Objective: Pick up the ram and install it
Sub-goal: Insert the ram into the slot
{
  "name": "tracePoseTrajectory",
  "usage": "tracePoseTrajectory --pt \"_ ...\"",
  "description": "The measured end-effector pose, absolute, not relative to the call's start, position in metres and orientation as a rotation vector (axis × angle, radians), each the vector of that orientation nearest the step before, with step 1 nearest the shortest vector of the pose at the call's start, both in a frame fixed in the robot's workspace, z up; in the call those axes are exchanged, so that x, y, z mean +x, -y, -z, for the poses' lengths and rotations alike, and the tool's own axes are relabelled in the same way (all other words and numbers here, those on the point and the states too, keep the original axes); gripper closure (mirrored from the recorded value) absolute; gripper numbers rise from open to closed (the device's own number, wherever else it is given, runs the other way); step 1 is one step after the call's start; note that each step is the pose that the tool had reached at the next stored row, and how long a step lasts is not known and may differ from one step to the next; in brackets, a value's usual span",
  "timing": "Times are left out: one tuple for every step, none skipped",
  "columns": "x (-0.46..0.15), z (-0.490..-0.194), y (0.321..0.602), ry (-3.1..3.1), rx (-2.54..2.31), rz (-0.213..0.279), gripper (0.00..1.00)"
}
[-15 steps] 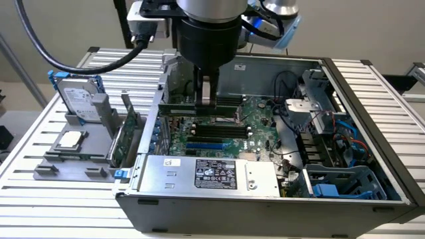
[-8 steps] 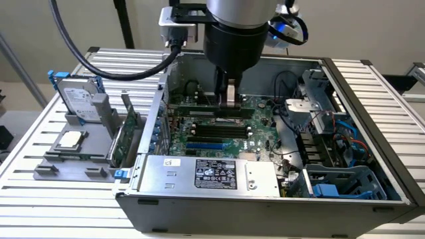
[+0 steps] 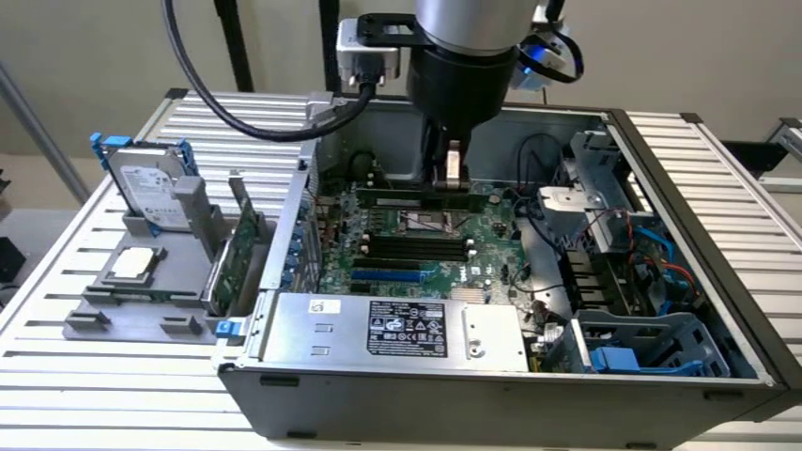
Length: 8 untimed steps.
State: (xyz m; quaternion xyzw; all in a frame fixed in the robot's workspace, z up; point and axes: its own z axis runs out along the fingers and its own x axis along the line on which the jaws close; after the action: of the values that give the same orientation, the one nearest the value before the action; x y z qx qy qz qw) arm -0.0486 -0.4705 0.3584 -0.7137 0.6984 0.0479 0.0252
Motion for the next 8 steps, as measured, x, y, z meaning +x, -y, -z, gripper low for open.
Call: tracePoseTrajectory --pt "-0.048 -0.357 0.466 -2.159 -2.207 -0.148 1.00" --pt "-0.047 -0.355 0.461 -2.159 -2.207 -0.148 1.00" --pt "-0.046 -0.353 0.457 -2.159 -2.207 -0.148 1.00" --pt "-0.046 -0.351 0.452 -2.159 -2.207 -0.148 1.00" --pt "-0.045 -0.349 0.448 -2.159 -2.207 -0.148 1.00" --pt "-0.045 -0.347 0.443 -2.160 -2.207 -0.148 1.00" --pt "-0.045 -0.346 0.439 -2.160 -2.207 -0.148 1.00" --pt "-0.044 -0.344 0.435 -2.160 -2.207 -0.148 1.00"
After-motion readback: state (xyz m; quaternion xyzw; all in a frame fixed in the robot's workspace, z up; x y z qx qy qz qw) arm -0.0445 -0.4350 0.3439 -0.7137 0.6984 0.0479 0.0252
